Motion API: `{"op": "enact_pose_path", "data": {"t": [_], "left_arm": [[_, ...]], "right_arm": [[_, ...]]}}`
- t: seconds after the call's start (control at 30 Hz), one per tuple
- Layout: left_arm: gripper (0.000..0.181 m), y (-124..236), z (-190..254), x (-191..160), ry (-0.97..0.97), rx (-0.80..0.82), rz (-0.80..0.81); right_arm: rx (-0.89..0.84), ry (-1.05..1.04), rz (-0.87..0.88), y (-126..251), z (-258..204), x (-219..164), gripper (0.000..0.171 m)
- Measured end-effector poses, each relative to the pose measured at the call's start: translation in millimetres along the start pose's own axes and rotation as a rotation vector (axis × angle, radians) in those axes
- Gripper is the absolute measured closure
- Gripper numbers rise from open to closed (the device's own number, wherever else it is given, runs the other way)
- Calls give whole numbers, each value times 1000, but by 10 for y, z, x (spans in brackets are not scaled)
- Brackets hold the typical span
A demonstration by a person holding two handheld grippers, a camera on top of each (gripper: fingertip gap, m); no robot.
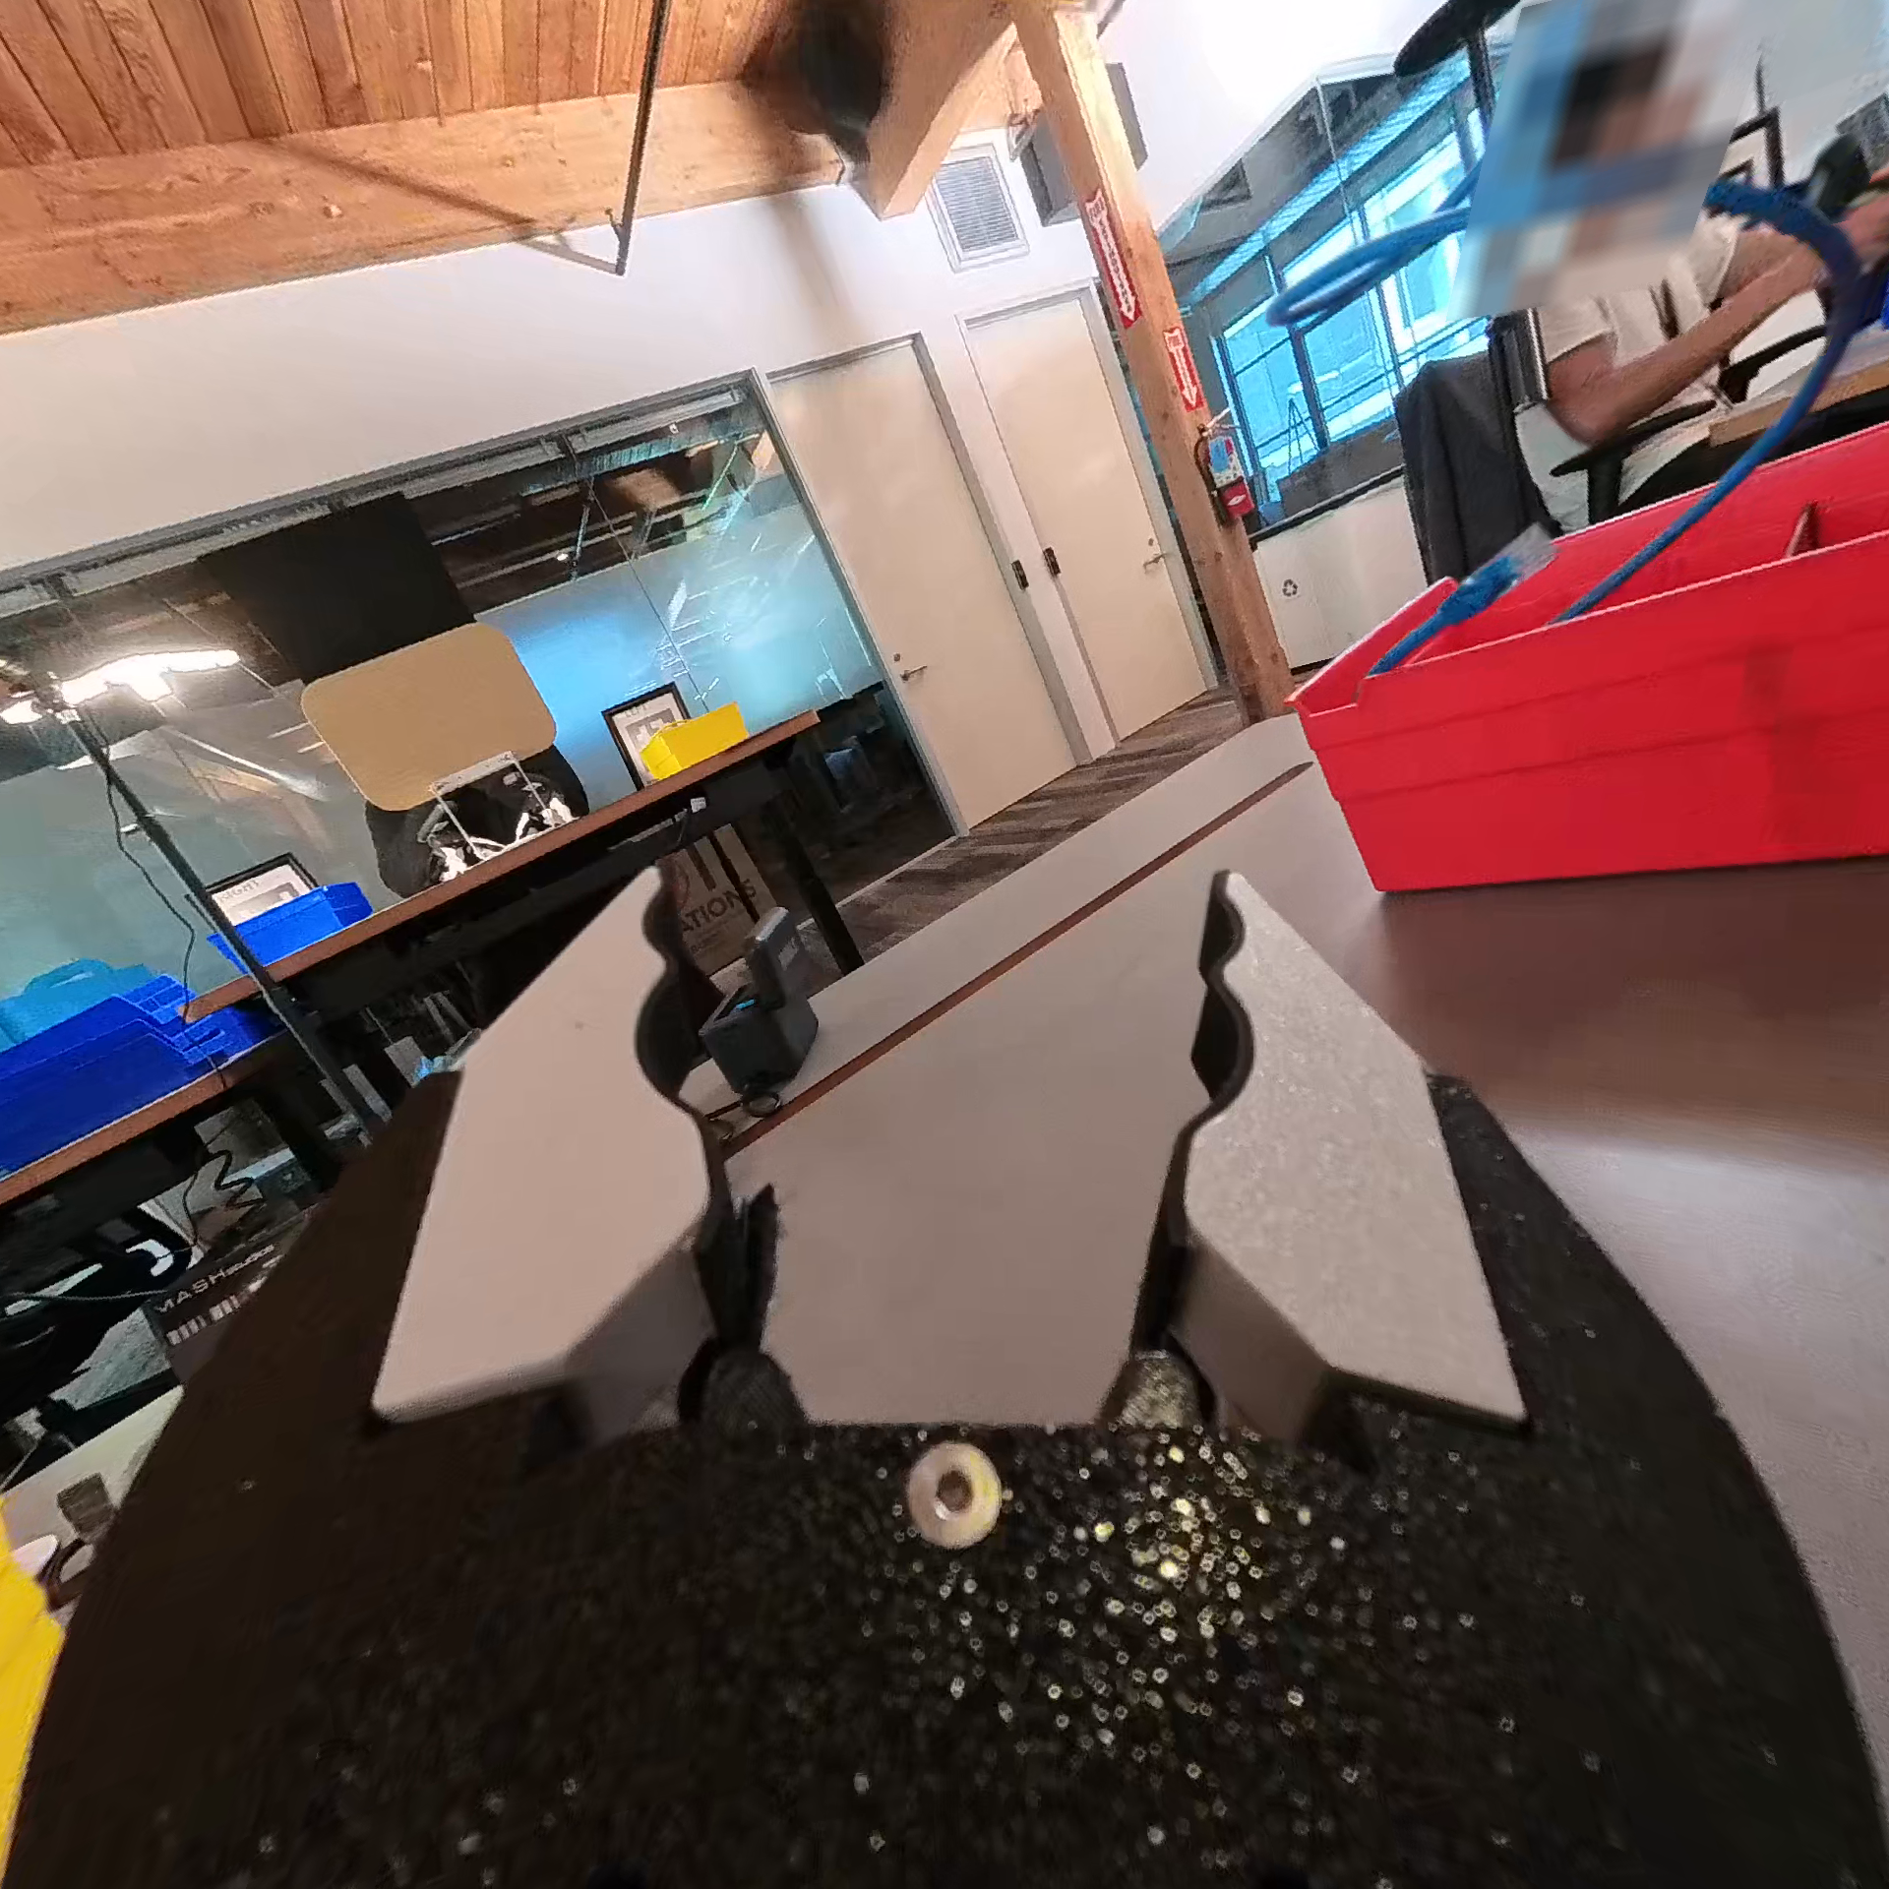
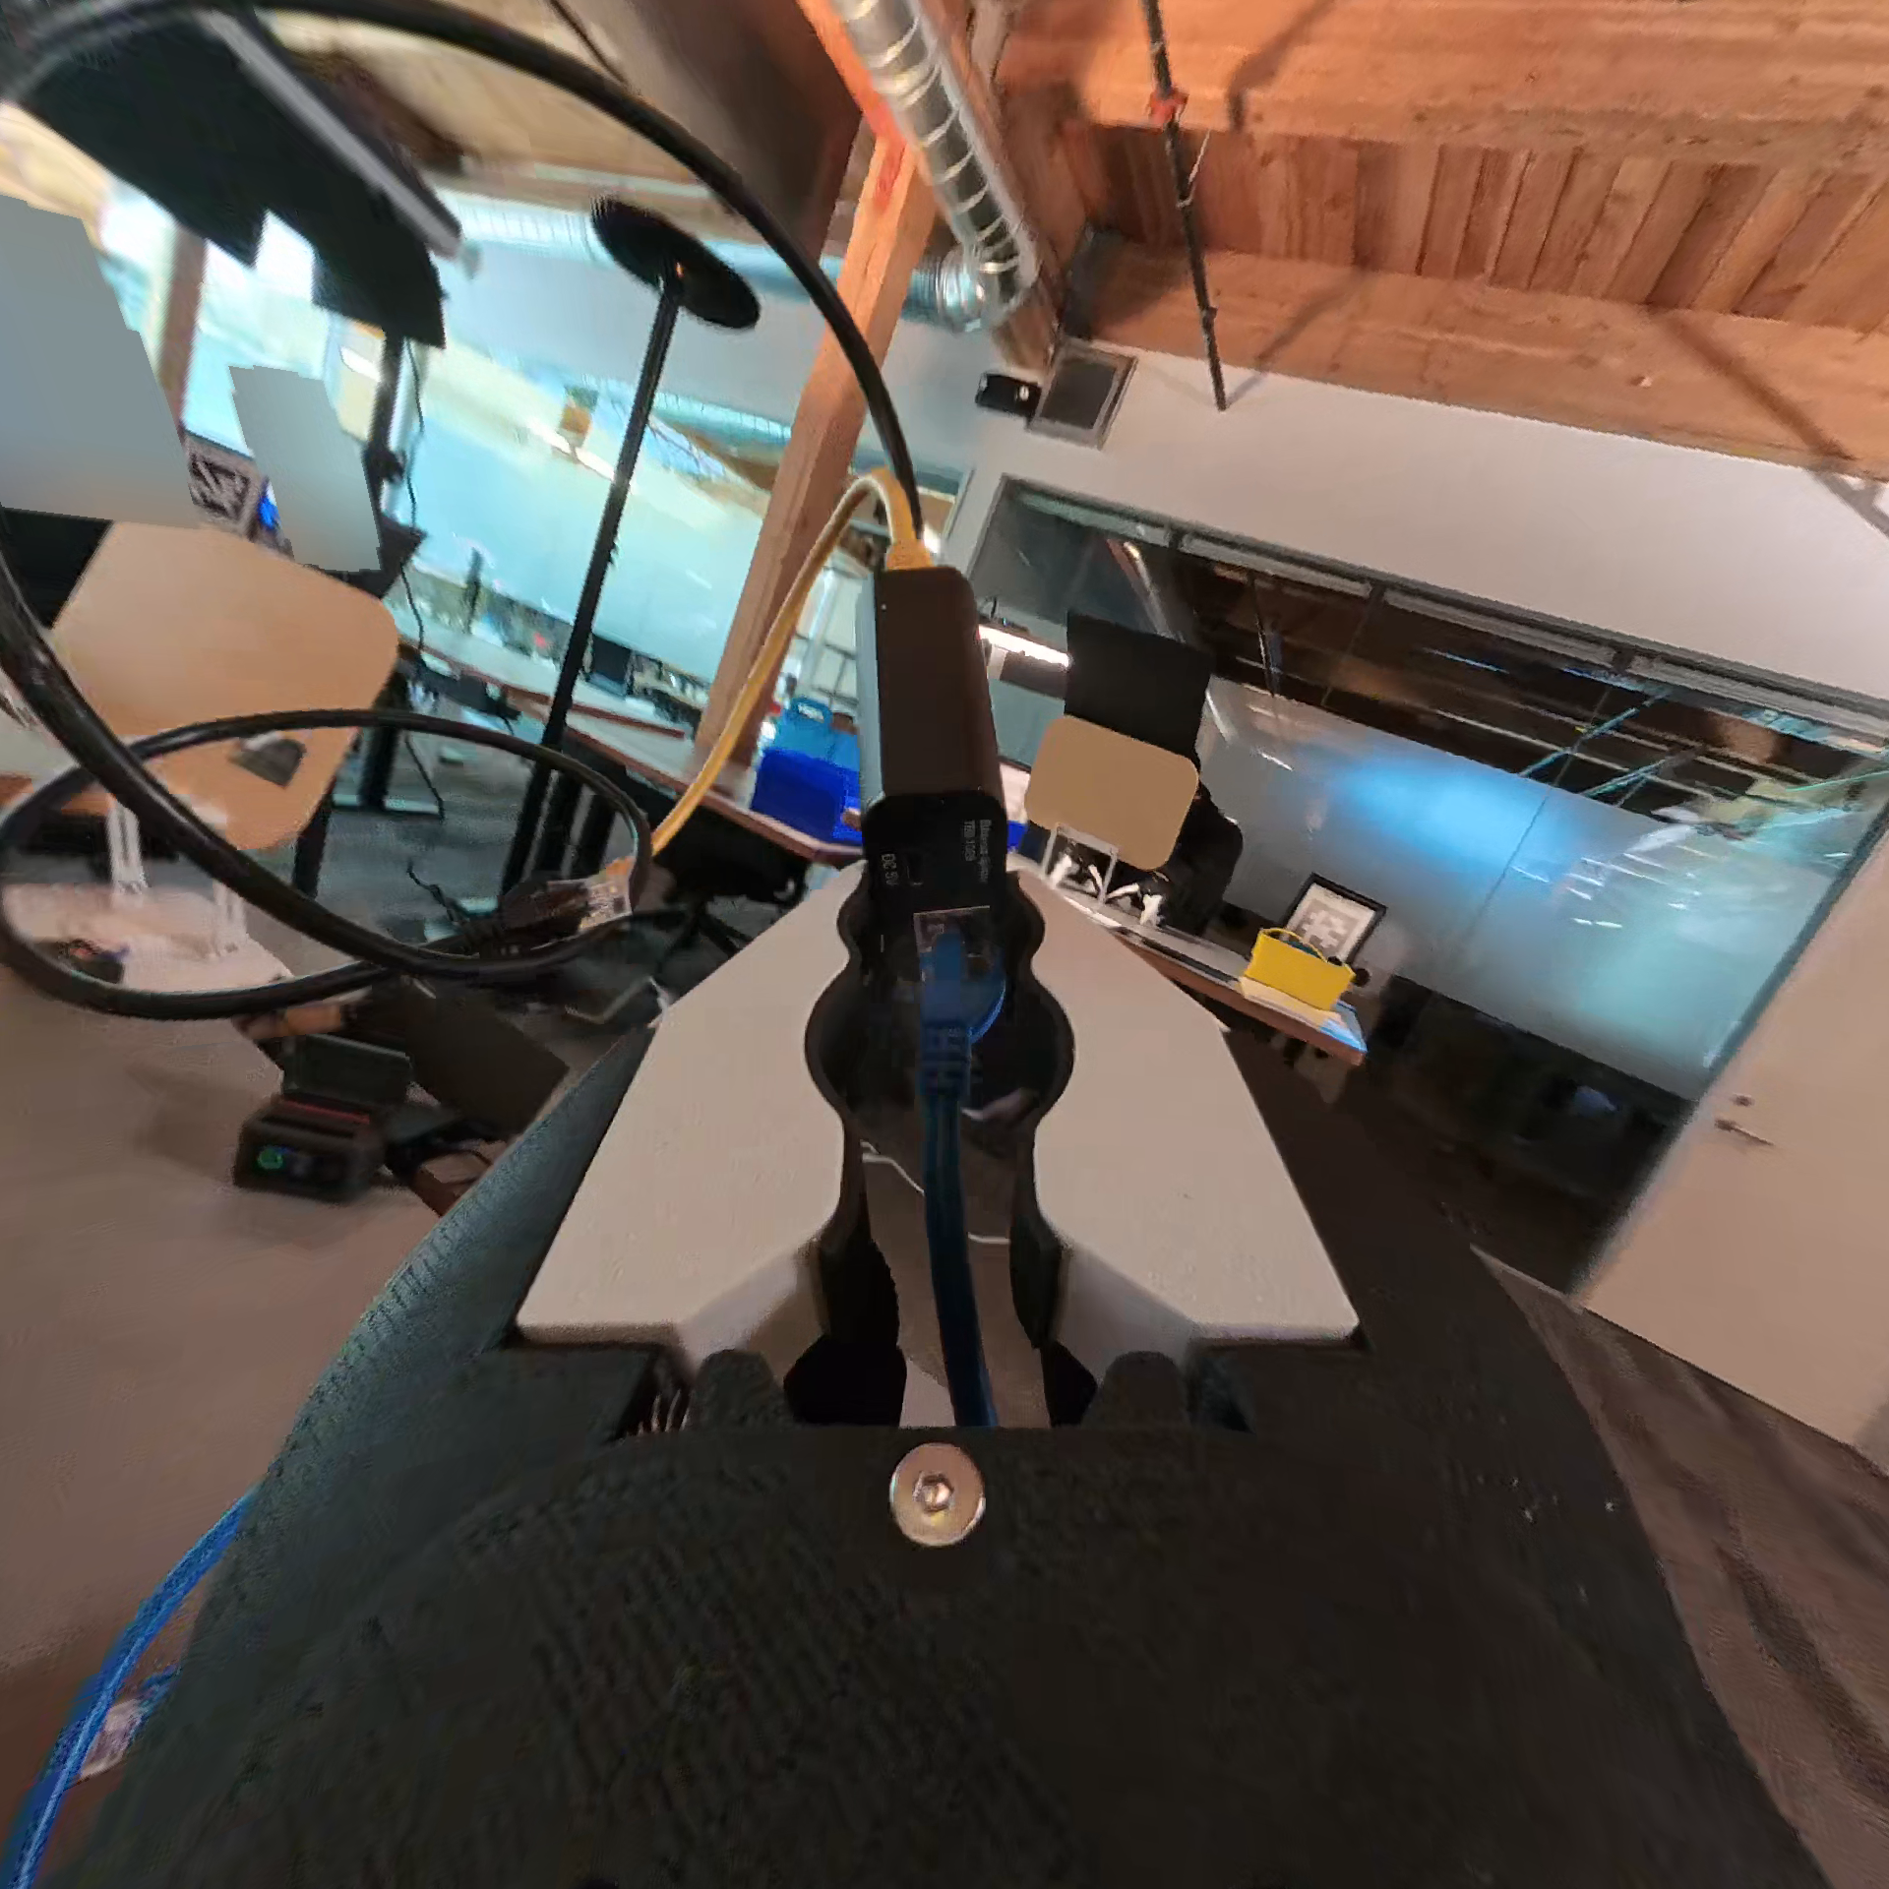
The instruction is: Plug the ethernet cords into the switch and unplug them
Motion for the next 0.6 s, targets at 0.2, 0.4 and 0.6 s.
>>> {"op": "enact_pose_path", "data": {"t": [0.2, 0.4, 0.6], "left_arm": [[84, -12, 58, -13, -28, -31, -16], [85, -28, 104, -24, -36, -55, -26], [85, -29, 122, -33, -40, -67, -36]], "right_arm": [[-5, -131, 11, 253, 106, -603, 150], [42, -275, -96, 599, 110, -1232, 150], [159, -387, -221, 885, 98, -1589, 150]]}}
Point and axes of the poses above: each gripper's, where its closed fingertips meet, y back along the fingers, x out of its top, z = x × y across the jaws, the point moved 7 cm from there along y, back along the fingers, and after that the axes turned 2 degrees about -z, right-handed, at the moved point
